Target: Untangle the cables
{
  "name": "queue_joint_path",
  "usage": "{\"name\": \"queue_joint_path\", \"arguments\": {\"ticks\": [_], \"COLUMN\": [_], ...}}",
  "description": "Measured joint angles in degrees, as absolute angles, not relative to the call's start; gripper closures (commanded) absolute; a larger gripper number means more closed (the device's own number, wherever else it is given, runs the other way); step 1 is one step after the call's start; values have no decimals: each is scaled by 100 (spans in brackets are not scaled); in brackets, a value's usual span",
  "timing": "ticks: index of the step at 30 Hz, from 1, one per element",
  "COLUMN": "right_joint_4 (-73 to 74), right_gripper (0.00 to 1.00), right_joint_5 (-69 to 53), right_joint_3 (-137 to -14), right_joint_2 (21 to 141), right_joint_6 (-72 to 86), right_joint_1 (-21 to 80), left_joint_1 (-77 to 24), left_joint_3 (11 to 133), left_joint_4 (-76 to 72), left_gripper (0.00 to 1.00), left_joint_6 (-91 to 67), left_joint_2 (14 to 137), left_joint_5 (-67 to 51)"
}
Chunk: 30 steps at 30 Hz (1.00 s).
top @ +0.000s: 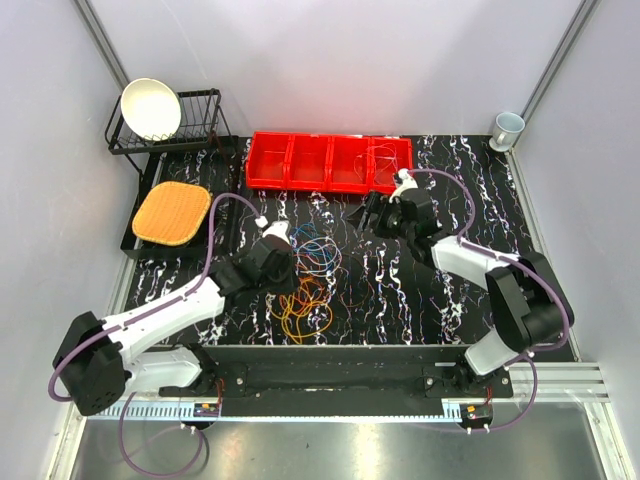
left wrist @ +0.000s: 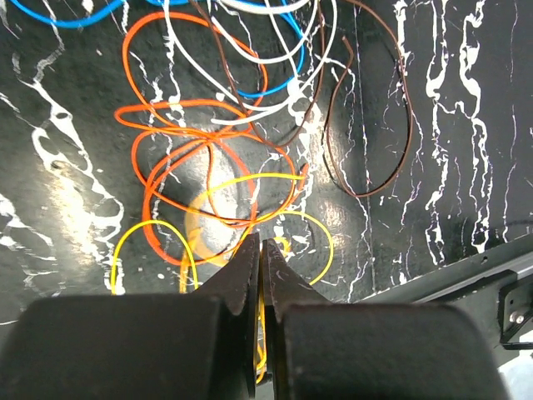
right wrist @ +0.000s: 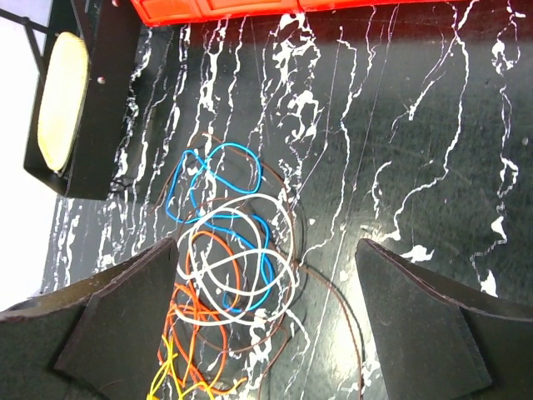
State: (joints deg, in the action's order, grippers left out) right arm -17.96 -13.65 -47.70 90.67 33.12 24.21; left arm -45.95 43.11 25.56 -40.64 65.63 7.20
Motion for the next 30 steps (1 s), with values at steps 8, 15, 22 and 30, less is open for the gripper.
{"name": "queue_joint_path", "arguments": {"ticks": [8, 15, 22, 30], "right_joint_4": [-1463, -1337, -1063, -1262], "right_gripper": [11, 13, 17, 24], "right_joint_5": [-1520, -2196, -2355, -2329], "right_joint_3": [-4657, -4036, -3358, -2954], "right_joint_2": [8543, 8001, 7553, 7745], "right_joint_6": [3601, 4040, 4257, 4338], "right_joint_1": [2423, 2633, 3367, 3780], "left_joint_1": [-4683, -4716, -4742, -4746], "left_joint_3": [3531, 3109, 3100, 3164], "left_joint_4": [1837, 1031, 320, 43], "left_gripper": [100, 100, 100, 100], "left_joint_6": [-4523, -4683, -4676, -4611], "left_joint_2": [6563, 6589, 6838, 7520], "left_joint_5": [515, 110, -314, -445]}}
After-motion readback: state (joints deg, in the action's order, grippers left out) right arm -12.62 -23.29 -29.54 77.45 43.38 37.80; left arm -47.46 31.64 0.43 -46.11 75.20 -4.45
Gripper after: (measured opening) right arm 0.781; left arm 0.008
